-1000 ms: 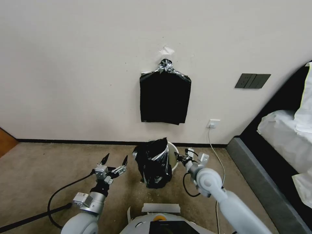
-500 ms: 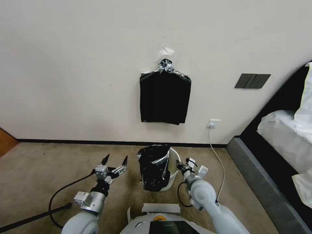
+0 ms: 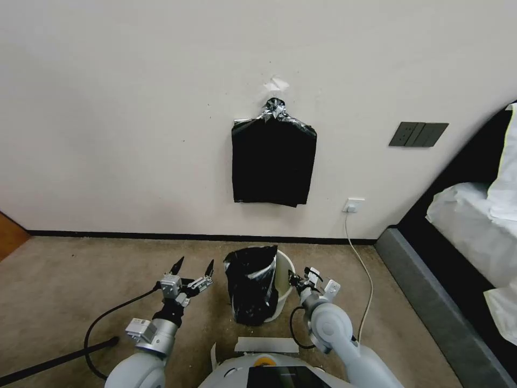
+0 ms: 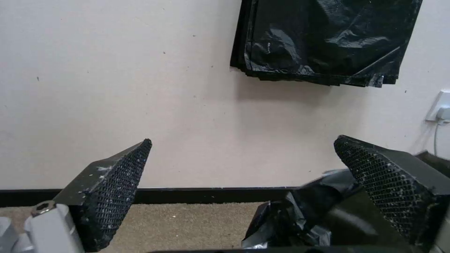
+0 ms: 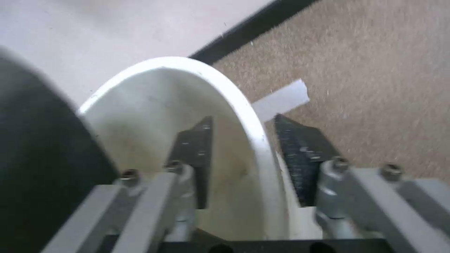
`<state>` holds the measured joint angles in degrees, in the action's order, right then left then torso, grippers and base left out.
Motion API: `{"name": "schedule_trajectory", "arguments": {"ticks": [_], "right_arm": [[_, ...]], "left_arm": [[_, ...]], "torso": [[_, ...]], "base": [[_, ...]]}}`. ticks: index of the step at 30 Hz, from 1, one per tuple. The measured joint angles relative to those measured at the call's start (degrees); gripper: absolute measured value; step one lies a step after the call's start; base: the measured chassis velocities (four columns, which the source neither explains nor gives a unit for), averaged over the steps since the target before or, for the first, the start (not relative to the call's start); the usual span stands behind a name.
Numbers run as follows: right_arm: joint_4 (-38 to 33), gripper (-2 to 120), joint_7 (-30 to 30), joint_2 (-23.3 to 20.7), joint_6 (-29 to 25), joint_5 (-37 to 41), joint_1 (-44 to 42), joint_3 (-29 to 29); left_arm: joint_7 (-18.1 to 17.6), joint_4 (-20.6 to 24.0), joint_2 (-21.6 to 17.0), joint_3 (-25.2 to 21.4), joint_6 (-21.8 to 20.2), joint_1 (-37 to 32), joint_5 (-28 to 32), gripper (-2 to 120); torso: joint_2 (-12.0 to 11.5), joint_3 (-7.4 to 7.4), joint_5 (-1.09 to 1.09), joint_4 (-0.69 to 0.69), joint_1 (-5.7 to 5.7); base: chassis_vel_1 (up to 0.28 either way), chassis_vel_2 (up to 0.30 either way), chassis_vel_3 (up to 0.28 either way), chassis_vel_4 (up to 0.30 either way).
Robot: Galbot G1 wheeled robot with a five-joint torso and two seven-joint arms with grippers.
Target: Place a trash bag onto the trash bin.
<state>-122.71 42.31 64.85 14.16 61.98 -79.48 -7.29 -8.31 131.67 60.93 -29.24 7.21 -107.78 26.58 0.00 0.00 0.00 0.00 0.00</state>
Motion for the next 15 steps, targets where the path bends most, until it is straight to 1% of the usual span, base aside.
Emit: {"name": "schedule_trajectory", "arguments": {"ticks": [3, 4, 6, 7, 8, 9, 10, 11, 12, 13, 14, 15], "right_arm": [[-2.0, 62, -0.1, -1.3, 0.4, -2.1, -0.9, -0.7], [-2.0, 62, -0.1, -1.3, 0.4, -2.1, -0.9, -0.7], [-3.6, 73, -0.3, -2.0, 0.6, -3.8, -1.7, -1.2], [-4.1, 76, -0.7, -2.3, 0.6, -5.2, -2.3, -1.4], [-4.1, 76, -0.7, -2.3, 0.6, -5.2, -2.3, -1.4], [-4.5, 81, -1.1, -2.5, 0.6, -6.6, -2.8, -1.5], [-5.1, 88, -2.1, -2.8, 0.5, -8.6, -3.7, -1.6], [-5.4, 91, -2.8, -3.0, 0.5, -9.9, -4.3, -1.7], [-5.4, 91, -2.8, -3.0, 0.5, -9.9, -4.3, -1.7], [-5.8, 95, -4.0, -3.4, 0.5, -12.0, -5.3, -1.7], [-6.1, 98, -4.8, -3.7, 0.4, -13.5, -6.0, -1.7], [-6.4, 99, -5.4, -3.8, 0.3, -14.4, -6.5, -1.8]], "left_arm": [[-0.4, 0.3, 0.2, 0.5, -0.4, -0.5, 0.0, 100], [-0.4, 0.3, 0.2, 0.5, -0.4, -0.5, 0.0, 100], [-1.9, 1.2, 0.3, 1.9, -2.0, -1.2, 0.0, 100], [-3.2, 2.0, 0.4, 3.0, -3.5, -1.4, 0.0, 100], [-3.2, 2.0, 0.4, 3.0, -3.5, -1.4, 0.0, 100], [-4.5, 2.8, 0.4, 4.2, -5.5, -1.6, 0.0, 100], [-6.7, 4.2, 0.4, 6.7, -9.4, -1.8, 0.4, 100], [-8.0, 5.1, 0.3, 8.1, -11.4, -1.6, 1.1, 100], [-8.0, 5.1, 0.3, 8.1, -11.4, -1.6, 1.1, 100], [-10.1, 6.2, 0.0, 10.1, -14.1, -0.6, 2.8, 100], [-11.6, 6.8, -0.2, 11.1, -15.7, 0.5, 4.3, 100], [-13.2, 7.2, -0.5, 12.2, -17.5, 2.1, 6.2, 100]], "torso": [[0.0, 0.00, 0.01, 0.00, 0.00], [0.0, 0.00, 0.01, 0.00, 0.00], [0.0, 0.00, 0.01, 0.01, 0.00], [0.0, 0.00, 0.00, 0.01, 0.00], [0.0, 0.00, 0.00, 0.01, 0.00], [0.0, 0.00, 0.01, 0.00, 0.00], [0.0, 0.00, 0.01, 0.01, 0.00], [0.0, 0.00, 0.01, 0.01, 0.00], [0.0, 0.00, 0.01, 0.01, 0.00], [0.0, 0.00, 0.01, 0.01, 0.00], [0.0, 0.00, 0.01, 0.00, 0.00], [0.0, 0.00, 0.02, 0.00, 0.00]], "base": [[0.000, 0.000, 0.000, 0.000], [0.000, 0.000, 0.000, 0.000], [0.000, 0.000, 0.000, 0.000], [0.000, 0.000, 0.000, 0.000], [0.000, 0.000, 0.000, 0.000], [0.000, 0.000, 0.000, 0.000], [0.000, 0.000, 0.000, 0.000], [0.000, 0.000, 0.000, 0.000], [0.000, 0.000, 0.000, 0.000], [0.000, 0.000, 0.000, 0.000], [0.000, 0.000, 0.000, 0.000], [0.000, 0.000, 0.000, 0.000]]}}
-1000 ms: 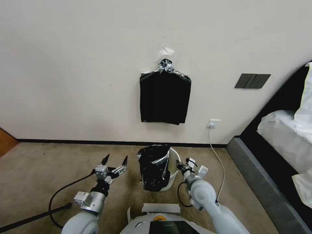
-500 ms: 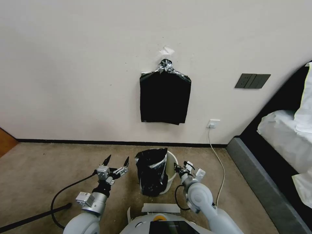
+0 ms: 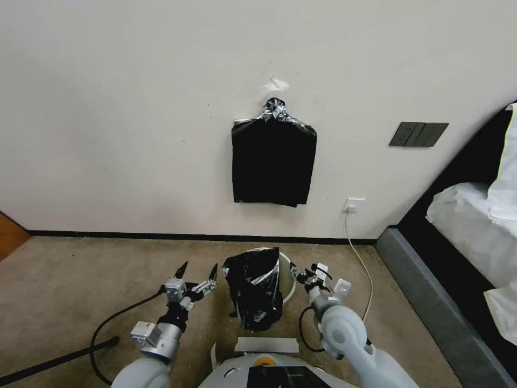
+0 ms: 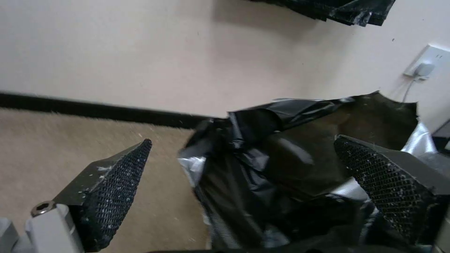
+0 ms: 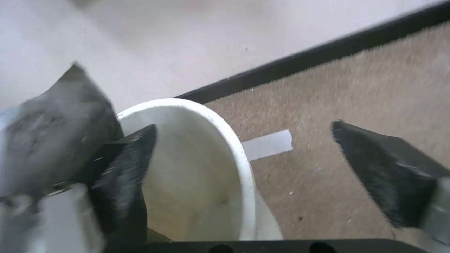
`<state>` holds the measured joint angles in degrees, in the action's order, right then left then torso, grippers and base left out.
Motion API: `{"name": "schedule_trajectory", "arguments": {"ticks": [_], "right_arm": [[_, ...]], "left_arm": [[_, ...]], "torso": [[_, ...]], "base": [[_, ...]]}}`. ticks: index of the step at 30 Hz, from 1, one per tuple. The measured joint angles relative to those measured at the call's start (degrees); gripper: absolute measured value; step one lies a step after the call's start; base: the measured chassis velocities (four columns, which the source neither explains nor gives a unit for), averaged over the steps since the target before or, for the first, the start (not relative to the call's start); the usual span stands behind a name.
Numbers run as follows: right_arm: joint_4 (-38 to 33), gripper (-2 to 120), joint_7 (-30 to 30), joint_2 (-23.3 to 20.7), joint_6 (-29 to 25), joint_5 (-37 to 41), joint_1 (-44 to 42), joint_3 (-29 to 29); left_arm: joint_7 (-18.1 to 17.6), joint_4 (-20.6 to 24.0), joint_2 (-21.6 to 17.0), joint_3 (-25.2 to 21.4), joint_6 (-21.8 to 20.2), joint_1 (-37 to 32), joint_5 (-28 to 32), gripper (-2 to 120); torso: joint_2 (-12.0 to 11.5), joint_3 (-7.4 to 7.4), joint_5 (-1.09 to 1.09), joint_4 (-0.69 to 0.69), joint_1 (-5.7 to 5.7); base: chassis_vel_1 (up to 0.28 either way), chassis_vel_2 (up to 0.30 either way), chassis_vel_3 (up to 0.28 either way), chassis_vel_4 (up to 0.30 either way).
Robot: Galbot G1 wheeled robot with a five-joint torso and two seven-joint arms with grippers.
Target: Place a trash bag onto the trash bin.
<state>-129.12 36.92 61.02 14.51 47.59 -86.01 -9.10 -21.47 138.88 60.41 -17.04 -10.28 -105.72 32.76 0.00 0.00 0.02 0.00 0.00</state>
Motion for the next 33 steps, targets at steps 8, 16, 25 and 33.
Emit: {"name": "schedule_trajectory", "arguments": {"ticks": [8, 16, 25, 33], "right_arm": [[-1.5, 100, -1.2, -0.9, 0.3, -2.1, -1.5, -0.3], [-5.3, 100, -6.3, -3.7, 1.5, -4.5, -3.2, -2.4], [-12.6, 100, -8.1, -10.6, 12.8, 11.8, 2.4, -7.0], [-10.4, 100, -4.9, -13.0, 21.0, 26.0, 15.6, -3.1]], "left_arm": [[-12.5, -2.6, -2.3, 5.7, -10.2, 12.2, 13.4, 100], [-24.3, -9.5, -0.6, 12.2, -15.6, 25.3, 22.8, 96], [-26.8, -13.2, -0.2, 13.9, -16.9, 31.6, 28.4, 95], [-30.3, -15.6, 1.9, 14.0, -18.4, 32.8, 32.3, 95]], "torso": [[0.0, -0.01, -0.02, 0.01, 0.00], [0.0, -0.01, -0.02, -0.02, 0.00], [0.0, -0.01, -0.01, -0.01, 0.00], [0.0, -0.01, -0.01, 0.01, 0.00]], "base": [[0.000, 0.000, 0.000, 0.000], [0.000, 0.000, 0.000, 0.000], [0.000, 0.000, 0.000, 0.000], [0.000, 0.000, 0.000, 0.000]]}}
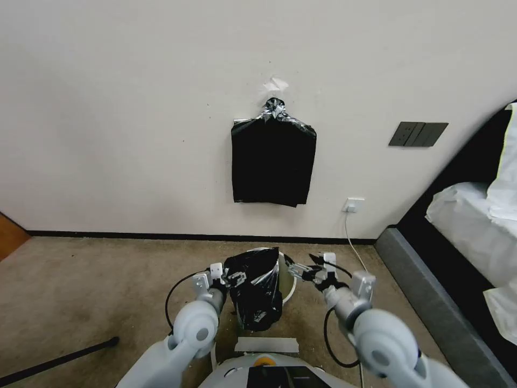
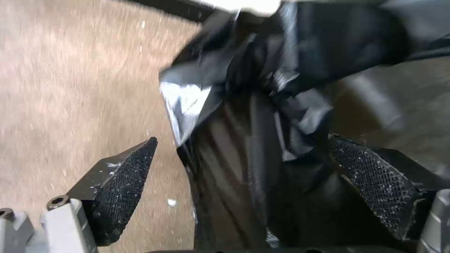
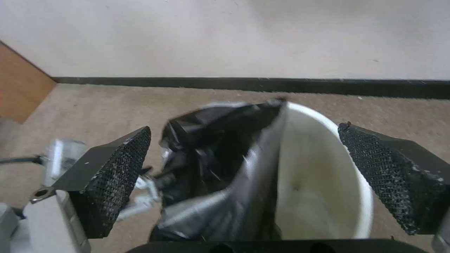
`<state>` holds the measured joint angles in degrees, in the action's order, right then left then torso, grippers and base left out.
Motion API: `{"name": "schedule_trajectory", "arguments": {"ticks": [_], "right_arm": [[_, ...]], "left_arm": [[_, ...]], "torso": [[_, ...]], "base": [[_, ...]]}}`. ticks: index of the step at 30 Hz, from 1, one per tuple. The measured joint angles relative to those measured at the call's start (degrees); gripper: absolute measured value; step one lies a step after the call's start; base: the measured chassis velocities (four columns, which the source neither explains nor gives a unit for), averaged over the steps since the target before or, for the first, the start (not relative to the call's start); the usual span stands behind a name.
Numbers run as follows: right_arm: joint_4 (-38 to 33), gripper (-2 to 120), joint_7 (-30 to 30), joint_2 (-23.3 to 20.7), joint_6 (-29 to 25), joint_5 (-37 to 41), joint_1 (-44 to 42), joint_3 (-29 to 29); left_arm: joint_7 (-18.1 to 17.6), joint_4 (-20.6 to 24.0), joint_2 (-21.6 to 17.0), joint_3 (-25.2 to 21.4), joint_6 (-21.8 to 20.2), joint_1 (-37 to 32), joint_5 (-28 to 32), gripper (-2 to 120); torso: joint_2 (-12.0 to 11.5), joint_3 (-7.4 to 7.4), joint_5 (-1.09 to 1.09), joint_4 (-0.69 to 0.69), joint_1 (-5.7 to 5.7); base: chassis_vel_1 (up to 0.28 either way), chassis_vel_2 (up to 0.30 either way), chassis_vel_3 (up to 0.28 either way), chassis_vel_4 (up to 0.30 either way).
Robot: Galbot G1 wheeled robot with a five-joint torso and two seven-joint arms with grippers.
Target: Place a trash bag onto the trash bin.
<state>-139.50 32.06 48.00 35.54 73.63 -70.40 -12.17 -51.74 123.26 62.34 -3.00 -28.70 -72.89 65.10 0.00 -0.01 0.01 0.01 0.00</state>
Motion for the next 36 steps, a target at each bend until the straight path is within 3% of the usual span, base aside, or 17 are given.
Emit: {"name": "schedule_trajectory", "arguments": {"ticks": [6, 8, 16, 22, 26, 28, 36], "right_arm": [[1.3, 100, 1.1, -1.5, 3.7, 3.7, 3.1, 0.9], [2.7, 100, 5.0, -1.5, 5.6, 8.5, 6.1, 2.0], [9.5, 100, 13.8, 0.6, 6.7, 16.8, 14.3, 7.9], [12.9, 100, 15.3, 1.5, 6.8, 18.0, 16.6, 10.7], [14.8, 89, 15.3, 2.3, 6.7, 18.4, 17.3, 11.4], [15.1, 77, 15.2, 2.6, 6.7, 18.5, 17.4, 11.7], [15.8, 51, 15.0, 2.8, 6.6, 18.2, 18.0, 12.6]], "left_arm": [[-0.1, -2.8, 2.0, 0.8, -0.3, 1.8, 0.4, 95], [-0.3, -3.9, 2.6, 1.4, -0.6, 2.8, 0.4, 95], [-1.2, -6.1, 3.8, 1.7, -1.9, 4.1, 1.0, 95], [-1.5, -7.3, 4.7, 2.0, -2.3, 4.8, 1.2, 93], [-2.2, -8.1, 4.9, 2.6, -2.3, 5.5, 1.8, 88], [-2.4, -8.4, 5.1, 2.8, -2.3, 5.5, 1.8, 77], [-2.5, -9.7, 5.6, 3.1, -2.3, 6.2, 1.5, 52]], "torso": [[0.0, 0.00, -0.01, -0.03, 0.00], [0.0, 0.00, -0.01, -0.03, 0.00], [0.0, 0.00, -0.01, 0.00, 0.00], [0.0, 0.00, 0.00, -0.01, 0.00], [0.0, 0.00, 0.00, -0.01, 0.00], [0.0, 0.01, 0.00, -0.01, 0.00], [0.0, 0.02, 0.02, 0.00, 0.00]], "base": [[0.000, 0.000, 0.000, 0.000], [0.000, 0.000, 0.000, 0.000], [0.000, 0.000, 0.000, 0.000], [0.000, 0.000, 0.000, 0.000], [0.000, 0.000, 0.000, 0.000], [0.000, 0.000, 0.000, 0.000], [0.000, 0.000, 0.000, 0.000]]}}
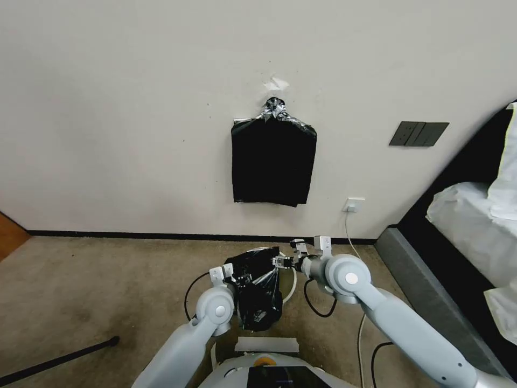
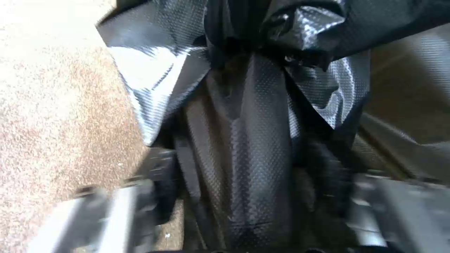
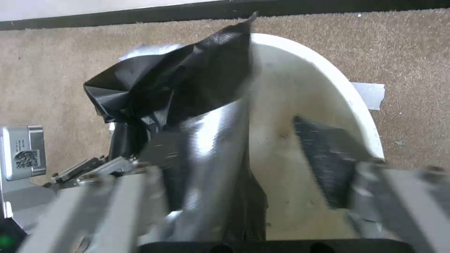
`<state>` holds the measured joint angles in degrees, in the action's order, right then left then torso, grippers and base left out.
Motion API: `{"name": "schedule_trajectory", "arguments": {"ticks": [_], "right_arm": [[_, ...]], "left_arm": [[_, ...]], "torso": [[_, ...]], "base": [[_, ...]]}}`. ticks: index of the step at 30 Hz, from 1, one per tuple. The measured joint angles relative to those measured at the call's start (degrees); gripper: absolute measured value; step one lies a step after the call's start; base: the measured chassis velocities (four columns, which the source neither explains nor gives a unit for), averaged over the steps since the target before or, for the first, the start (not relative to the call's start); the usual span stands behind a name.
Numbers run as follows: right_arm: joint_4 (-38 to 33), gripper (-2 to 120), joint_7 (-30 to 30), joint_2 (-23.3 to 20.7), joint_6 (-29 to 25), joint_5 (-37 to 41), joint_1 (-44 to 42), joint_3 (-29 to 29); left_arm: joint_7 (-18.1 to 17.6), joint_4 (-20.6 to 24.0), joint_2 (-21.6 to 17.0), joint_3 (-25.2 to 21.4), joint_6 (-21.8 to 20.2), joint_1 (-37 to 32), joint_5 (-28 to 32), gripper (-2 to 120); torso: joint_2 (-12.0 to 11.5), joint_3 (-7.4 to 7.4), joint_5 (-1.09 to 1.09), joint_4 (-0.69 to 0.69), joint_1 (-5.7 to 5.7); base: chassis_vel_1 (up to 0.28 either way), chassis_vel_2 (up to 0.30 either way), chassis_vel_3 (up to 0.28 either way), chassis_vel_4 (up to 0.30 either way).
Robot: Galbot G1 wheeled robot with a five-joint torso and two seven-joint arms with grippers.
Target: Place a trash bag onto the trash bin.
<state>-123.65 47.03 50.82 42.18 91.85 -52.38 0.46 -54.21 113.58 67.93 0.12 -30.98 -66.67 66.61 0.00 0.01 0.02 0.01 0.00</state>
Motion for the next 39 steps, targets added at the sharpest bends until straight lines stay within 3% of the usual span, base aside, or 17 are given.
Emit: {"name": "schedule_trajectory", "arguments": {"ticks": [1, 5, 10, 13, 19, 26, 30, 31, 34, 35, 37, 38, 39], "right_arm": [[0.0, 51, 0.0, 0.0, 0.0, 0.0, 0.0, 0.0], [0.6, 30, -0.1, 0.2, 0.0, -0.2, 0.4, 0.2], [0.8, 16, -0.4, 0.2, -0.1, -0.4, 0.1, 0.3], [0.9, 3, -0.9, 0.3, -0.1, -1.4, -0.2, 0.5], [0.8, 0, -1.5, 0.1, -0.1, -2.5, -1.1, 0.5], [0.0, 0, -4.0, 0.0, -0.2, -9.2, -2.4, 0.5], [-1.2, 0, -13.2, -1.5, -3.0, -23.6, -3.5, 1.5], [-1.2, 0, -13.2, -1.5, -3.0, -23.6, -3.5, 1.5], [-1.3, 0, -19.3, -3.4, -7.8, -33.3, -2.9, 3.0], [-1.3, 0, -19.3, -3.4, -7.8, -33.3, -2.9, 3.0], [-1.4, 0, -21.2, -4.6, -9.7, -36.4, -2.1, 3.6], [-1.4, 0, -22.9, -6.0, -11.7, -39.0, -0.9, 4.3], [-1.4, 0, -22.9, -6.0, -11.7, -39.0, -0.9, 4.3]], "left_arm": [[0.0, 0.0, 0.0, 0.0, 0.0, 0.0, 0.0, 52], [0.0, -1.4, 0.5, 0.6, 0.0, 0.9, -0.2, 31], [-0.3, -1.8, 0.6, 1.0, 0.0, 1.5, 0.4, 18], [-1.0, -2.0, 0.6, 1.3, -0.2, 1.9, 1.1, 4], [-1.4, -1.9, 0.3, 1.4, -0.2, 1.9, 1.6, 1], [-0.1, -1.2, -1.0, 0.6, 0.6, 1.0, 1.5, 1], [6.4, 0.9, -3.8, 0.6, 1.7, -0.7, -4.6, 1], [6.4, 0.9, -3.8, 0.6, 1.7, -0.7, -4.6, 1], [12.2, 3.2, -6.3, 0.4, 3.2, -1.4, -9.4, 1], [12.2, 3.2, -6.3, 0.4, 3.2, -1.4, -9.4, 1], [14.7, 4.2, -7.7, 0.1, 3.9, -1.6, -11.1, 1], [18.0, 5.7, -9.5, -0.6, 4.2, -2.1, -13.5, 1], [18.0, 5.7, -9.5, -0.6, 4.2, -2.1, -13.5, 1]], "torso": [[0.0, 0.00, 0.00, 0.00, 0.00], [0.0, 0.01, 0.00, 0.01, 0.00], [0.0, 0.01, 0.00, 0.00, 0.00], [0.0, 0.01, -0.01, 0.00, 0.00], [0.0, 0.00, -0.03, -0.02, 0.00], [0.0, -0.01, -0.05, -0.03, 0.00], [0.0, -0.03, -0.09, -0.05, 0.00], [0.0, -0.03, -0.09, -0.05, 0.00], [0.0, -0.02, -0.04, -0.03, 0.00], [0.0, -0.02, -0.04, -0.03, 0.00], [0.0, -0.02, -0.06, -0.03, 0.00], [0.0, -0.02, -0.02, -0.02, 0.00], [0.0, -0.02, -0.02, -0.02, 0.00]], "base": [[0.000, 0.000, 0.000, 0.000], [0.000, 0.000, 0.000, 0.000], [0.000, 0.000, 0.000, 0.000], [0.000, 0.000, 0.000, 0.000], [0.000, 0.000, 0.000, 0.000], [0.000, 0.000, 0.000, 0.000], [0.000, 0.000, 0.000, 0.000], [0.000, 0.000, 0.000, 0.000], [0.000, 0.000, 0.000, 0.000], [0.000, 0.000, 0.000, 0.000], [0.000, 0.000, 0.000, 0.000], [0.000, 0.000, 0.000, 0.000], [0.000, 0.000, 0.000, 0.000]]}}
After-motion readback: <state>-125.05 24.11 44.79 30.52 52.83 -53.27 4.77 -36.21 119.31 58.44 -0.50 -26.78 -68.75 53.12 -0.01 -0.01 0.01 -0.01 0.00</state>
